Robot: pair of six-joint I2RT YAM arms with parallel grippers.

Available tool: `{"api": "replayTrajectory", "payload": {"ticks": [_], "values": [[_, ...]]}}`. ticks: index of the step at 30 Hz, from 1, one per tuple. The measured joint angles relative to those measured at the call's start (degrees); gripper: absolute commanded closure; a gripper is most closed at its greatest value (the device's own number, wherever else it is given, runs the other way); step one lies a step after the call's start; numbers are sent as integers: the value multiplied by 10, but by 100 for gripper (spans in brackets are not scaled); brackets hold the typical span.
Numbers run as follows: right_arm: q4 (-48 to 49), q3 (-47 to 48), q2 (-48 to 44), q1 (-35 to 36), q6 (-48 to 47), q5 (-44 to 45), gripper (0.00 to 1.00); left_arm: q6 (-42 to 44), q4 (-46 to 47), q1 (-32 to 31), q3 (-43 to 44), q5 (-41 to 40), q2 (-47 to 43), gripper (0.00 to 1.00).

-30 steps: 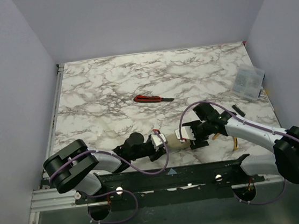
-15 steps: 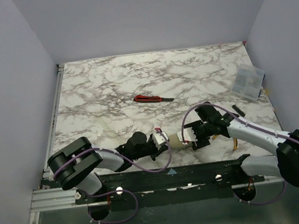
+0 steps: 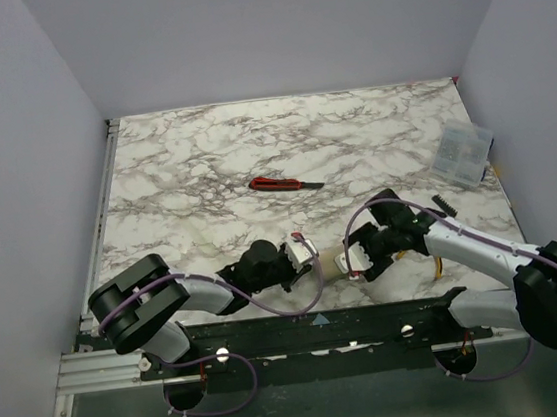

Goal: Open the umbrella

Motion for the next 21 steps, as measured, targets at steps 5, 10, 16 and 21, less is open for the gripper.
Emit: {"api": "replayTrajectory", "payload": {"ticks": [5,10,16,21], "values": [[-14,14,22,-2,-66,-20,62,19,-4,21,23,-12,0,100],[-41,31,42,-1,-118,-41,55,46,6,42,30,-19,-12,100],[-41,45,61,-7,-123,-59,57,61,15,45,30,9,-14,93],[-46,51,68,-37,-163,-67,41,73,-3,45,29,51,-20,60]]}}
